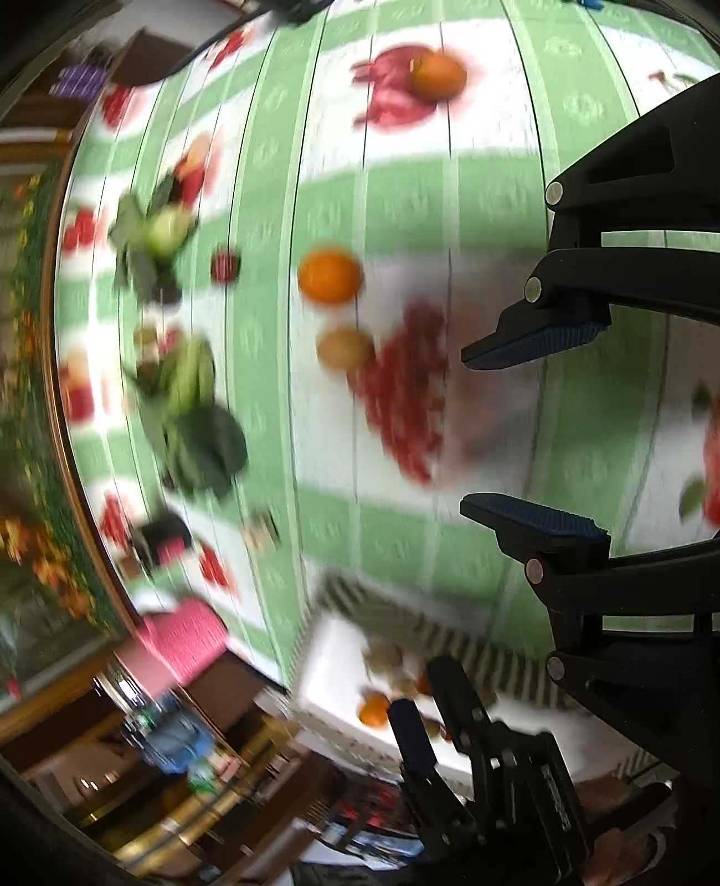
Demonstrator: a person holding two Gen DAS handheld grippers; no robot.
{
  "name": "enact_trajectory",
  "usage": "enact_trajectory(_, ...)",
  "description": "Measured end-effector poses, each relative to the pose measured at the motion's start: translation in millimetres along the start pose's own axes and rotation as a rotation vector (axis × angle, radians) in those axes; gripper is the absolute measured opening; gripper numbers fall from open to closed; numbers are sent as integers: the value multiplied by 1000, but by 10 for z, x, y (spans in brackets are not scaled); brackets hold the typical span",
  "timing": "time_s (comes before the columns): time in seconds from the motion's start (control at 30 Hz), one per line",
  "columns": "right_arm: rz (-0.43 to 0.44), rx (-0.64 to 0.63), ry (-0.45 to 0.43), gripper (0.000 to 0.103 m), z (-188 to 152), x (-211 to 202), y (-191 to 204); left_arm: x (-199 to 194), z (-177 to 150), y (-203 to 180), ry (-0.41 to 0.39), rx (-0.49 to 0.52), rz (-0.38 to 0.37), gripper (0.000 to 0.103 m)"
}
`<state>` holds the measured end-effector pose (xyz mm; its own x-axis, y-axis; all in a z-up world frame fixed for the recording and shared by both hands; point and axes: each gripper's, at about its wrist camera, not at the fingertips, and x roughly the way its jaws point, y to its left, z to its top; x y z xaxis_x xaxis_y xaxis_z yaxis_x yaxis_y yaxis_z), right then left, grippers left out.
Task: Organize fruits
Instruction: 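Move the left tool to a tan round fruit while the right tool moves to an orange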
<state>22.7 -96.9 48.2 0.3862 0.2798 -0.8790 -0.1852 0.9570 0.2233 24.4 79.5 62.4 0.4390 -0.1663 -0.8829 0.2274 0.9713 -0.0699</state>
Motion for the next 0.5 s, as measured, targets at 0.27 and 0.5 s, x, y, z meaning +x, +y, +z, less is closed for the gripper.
enact_trajectory(0.27,-40,4,-17,49,273,91,-483,262,308,-407,13,67,-45,61)
enact_trajectory(0.5,-25,-33,-23,49,434,217,-574,469,425,-585,34,88,-59,61)
